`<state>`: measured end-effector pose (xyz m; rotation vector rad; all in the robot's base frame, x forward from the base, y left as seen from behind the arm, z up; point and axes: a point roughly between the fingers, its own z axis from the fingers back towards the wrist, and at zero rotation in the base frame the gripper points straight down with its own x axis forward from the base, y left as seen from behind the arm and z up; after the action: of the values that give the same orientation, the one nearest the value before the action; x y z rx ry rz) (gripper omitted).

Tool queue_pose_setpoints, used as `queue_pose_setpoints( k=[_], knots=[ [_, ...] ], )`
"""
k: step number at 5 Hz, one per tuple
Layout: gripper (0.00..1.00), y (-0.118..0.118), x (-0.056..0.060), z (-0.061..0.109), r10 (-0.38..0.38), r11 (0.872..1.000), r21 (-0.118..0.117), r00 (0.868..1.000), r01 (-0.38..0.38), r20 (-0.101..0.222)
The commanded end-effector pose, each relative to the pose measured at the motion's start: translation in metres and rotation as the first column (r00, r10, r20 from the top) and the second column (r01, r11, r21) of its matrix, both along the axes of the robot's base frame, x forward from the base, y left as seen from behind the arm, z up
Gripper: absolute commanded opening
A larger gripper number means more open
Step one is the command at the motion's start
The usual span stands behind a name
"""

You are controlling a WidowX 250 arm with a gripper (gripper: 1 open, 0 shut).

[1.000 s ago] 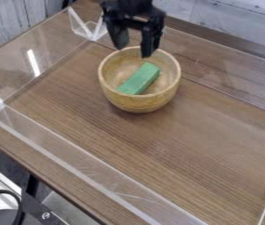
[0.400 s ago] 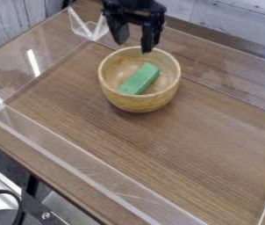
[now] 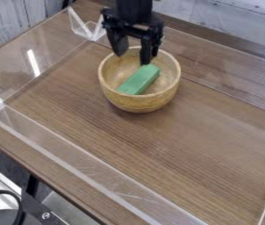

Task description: Put the green block in the brown bowl

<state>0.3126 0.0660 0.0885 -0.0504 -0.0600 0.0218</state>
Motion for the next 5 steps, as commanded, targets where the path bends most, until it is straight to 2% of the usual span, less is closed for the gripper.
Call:
queue_pose_setpoints(
  k=[1,5],
  knots=[
    [1.00,0.0002,0.0066,0.0090,-0.010,1.000,0.021,0.999,0.009,0.048],
    [1.00,-0.0015,0.0071,0.0031,-0.009,0.999,0.032,0.999,0.008,0.038]
  ],
)
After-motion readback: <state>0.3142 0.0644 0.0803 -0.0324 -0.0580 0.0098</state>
